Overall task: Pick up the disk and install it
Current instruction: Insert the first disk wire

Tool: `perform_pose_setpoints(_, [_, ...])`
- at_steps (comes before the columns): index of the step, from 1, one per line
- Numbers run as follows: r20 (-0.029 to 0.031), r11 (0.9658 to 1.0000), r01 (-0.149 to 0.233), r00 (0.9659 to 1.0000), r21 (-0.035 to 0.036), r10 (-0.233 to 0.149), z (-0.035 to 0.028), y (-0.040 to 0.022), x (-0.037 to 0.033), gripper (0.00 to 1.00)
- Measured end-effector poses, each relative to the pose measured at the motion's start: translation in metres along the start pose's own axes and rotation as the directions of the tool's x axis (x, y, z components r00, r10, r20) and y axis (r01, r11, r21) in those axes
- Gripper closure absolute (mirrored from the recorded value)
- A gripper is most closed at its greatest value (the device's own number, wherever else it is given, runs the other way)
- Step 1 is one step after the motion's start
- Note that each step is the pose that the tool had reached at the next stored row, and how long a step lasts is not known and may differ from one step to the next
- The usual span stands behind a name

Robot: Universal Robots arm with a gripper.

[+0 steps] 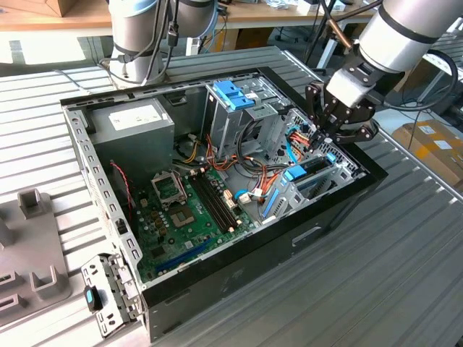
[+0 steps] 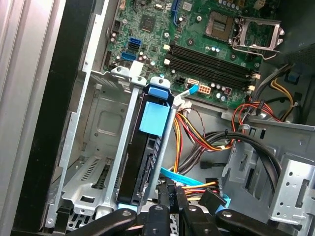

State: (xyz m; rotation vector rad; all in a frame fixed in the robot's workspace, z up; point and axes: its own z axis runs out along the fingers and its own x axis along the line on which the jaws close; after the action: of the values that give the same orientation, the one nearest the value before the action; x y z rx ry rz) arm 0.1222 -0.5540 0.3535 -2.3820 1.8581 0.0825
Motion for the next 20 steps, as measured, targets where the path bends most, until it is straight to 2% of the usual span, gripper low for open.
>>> perform_pose_setpoints(4, [-0.0024, 0.9992, -0.041, 0.9992, 0.0049, 0.041, 0.0000, 0.0000, 0.0000, 0.83])
perform_pose_setpoints(7, [-0.0046, 0.9965, -0.083, 0.9965, 0.0100, 0.083, 0.0000, 0.0000, 0.0000, 0.83])
perform_pose_setpoints(10, [-0.0069, 0.9915, -0.129, 0.9916, 0.0156, 0.129, 0.0000, 0.0000, 0.0000, 0.83])
perform_pose_setpoints(15, [-0.0089, 0.9841, -0.176, 0.9843, 0.0216, 0.177, 0.0000, 0.0000, 0.0000, 0.83])
perform_pose_setpoints(20, [-0.0107, 0.9740, -0.225, 0.9742, 0.0279, 0.225, 0.0000, 0.0000, 0.0000, 0.83])
